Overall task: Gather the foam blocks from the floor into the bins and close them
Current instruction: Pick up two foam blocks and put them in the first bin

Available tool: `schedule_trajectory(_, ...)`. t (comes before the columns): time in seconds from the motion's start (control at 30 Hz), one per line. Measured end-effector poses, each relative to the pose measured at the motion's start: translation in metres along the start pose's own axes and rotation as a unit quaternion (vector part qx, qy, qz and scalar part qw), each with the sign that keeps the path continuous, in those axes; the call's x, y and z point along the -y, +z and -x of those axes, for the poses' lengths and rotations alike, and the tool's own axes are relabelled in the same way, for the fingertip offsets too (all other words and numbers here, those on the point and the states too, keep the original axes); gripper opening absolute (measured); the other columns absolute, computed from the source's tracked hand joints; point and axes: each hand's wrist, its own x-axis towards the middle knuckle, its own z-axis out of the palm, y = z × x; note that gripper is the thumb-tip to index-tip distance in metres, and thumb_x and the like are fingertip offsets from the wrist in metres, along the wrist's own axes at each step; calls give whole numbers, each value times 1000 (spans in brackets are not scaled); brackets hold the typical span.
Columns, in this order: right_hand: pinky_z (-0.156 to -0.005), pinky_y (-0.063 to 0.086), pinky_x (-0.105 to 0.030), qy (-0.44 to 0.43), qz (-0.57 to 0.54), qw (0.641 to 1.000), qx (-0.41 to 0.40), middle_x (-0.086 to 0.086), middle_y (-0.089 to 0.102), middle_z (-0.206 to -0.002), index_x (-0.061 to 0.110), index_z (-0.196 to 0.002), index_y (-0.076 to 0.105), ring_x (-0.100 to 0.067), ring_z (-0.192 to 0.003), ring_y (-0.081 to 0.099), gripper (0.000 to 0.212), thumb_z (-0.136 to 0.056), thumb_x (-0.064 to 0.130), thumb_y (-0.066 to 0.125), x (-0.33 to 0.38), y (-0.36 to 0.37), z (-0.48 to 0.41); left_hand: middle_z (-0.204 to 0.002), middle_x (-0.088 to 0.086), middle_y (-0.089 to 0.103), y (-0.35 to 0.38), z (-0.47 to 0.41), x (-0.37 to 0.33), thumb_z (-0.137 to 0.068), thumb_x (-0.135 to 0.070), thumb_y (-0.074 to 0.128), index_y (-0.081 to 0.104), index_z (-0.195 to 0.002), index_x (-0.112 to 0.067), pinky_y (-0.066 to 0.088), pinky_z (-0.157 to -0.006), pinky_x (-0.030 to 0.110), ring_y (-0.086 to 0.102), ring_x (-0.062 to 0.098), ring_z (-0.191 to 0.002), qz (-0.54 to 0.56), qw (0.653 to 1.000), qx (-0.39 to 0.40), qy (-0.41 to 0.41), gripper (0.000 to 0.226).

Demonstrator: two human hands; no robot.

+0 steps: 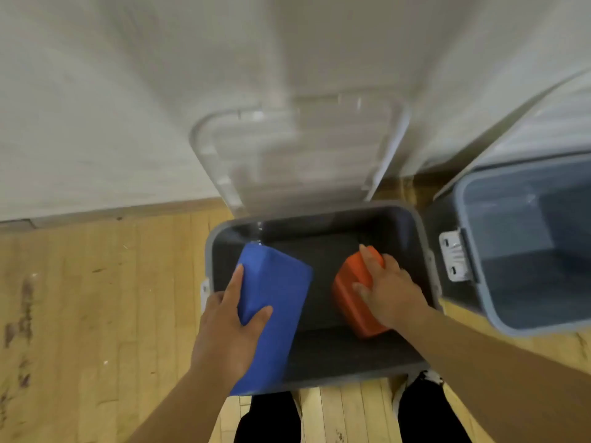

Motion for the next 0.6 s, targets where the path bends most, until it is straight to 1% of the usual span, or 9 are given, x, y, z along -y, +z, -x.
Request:
schedule_trajectory(0.13, -109, 39, -61, -11, 15, 999, 27, -4, 5, -169, 56, -152, -17, -41, -144, 31, 82, -100, 60, 46, -12, 60, -44, -129, -8, 42, 57, -25, 35, -92, -64, 58, -3, -155, -60, 54, -93, 44, 55, 14, -104, 28, 999, -8, -18, 88)
schedule_trajectory(0.23, -111, 37, -62, -8, -2, 999, 43, -1, -1, -170, 59, -149, -21, -43, -144, 30, 87, -99, 58, 50, -21, 85, -52, -131, -6, 40, 78, -32, 48, -93, -64, 56, -2, -156, -58, 53, -93, 45, 54, 17, -108, 34, 999, -11, -39, 86)
schedule_trajectory(0.3, -112, 37, -62, 2, -2, 997, 73, 2, -8, -170, 61, -145, -26, -47, -143, 30, 100, -95, 54, 61, -25, 89, -51, -130, -4, 40, 83, -35, 52, -94, -62, 56, -1, -158, -54, 51, -89, 40, 53, 17, -108, 38, 998, -14, -51, 86)
schedule_trajectory(0.37, -109, 39, -62, 25, 9, 994, 104, 1, -13, -169, 66, -139, -32, -50, -141, 30, 120, -87, 43, 73, -24, 87, -47, -131, -4, 39, 83, -35, 51, -95, -60, 56, -1, -159, -52, 47, -85, 36, 50, 15, -107, 35, 998, -11, -58, 86)
schedule_trajectory(0.4, -108, 41, -62, 38, 12, 993, 113, -1, -14, -168, 68, -135, -35, -51, -140, 32, 126, -85, 37, 76, -23, 85, -44, -132, -4, 38, 83, -35, 49, -96, -59, 56, -1, -159, -52, 44, -86, 35, 49, 15, -108, 38, 997, -9, -60, 86)
schedule_trajectory(0.47, -105, 46, -58, 56, 8, 991, 121, -5, -11, -163, 70, -131, -38, -50, -133, 40, 129, -86, 31, 77, -21, 81, -39, -134, -4, 38, 82, -33, 44, -96, -57, 57, 0, -160, -51, 43, -88, 34, 46, 14, -111, 47, 997, -5, -64, 86)
schedule_trajectory(0.53, -98, 51, -55, 64, 5, 993, 102, -7, -3, -155, 63, -142, -30, -47, -122, 49, 125, -85, 31, 77, -18, 76, -37, -133, -3, 39, 80, -32, 41, -96, -57, 58, 0, -160, -50, 45, -90, 35, 48, 15, -113, 48, 997, -6, -62, 86)
schedule_trajectory(0.6, -88, 55, -51, 62, 12, 997, 47, -11, 9, -149, 53, -153, -14, -42, -109, 54, 115, -83, 37, 77, -16, 69, -36, -132, -3, 40, 80, -32, 38, -96, -56, 59, 0, -159, -50, 46, -88, 34, 48, 15, -112, 50, 997, -4, -65, 87)
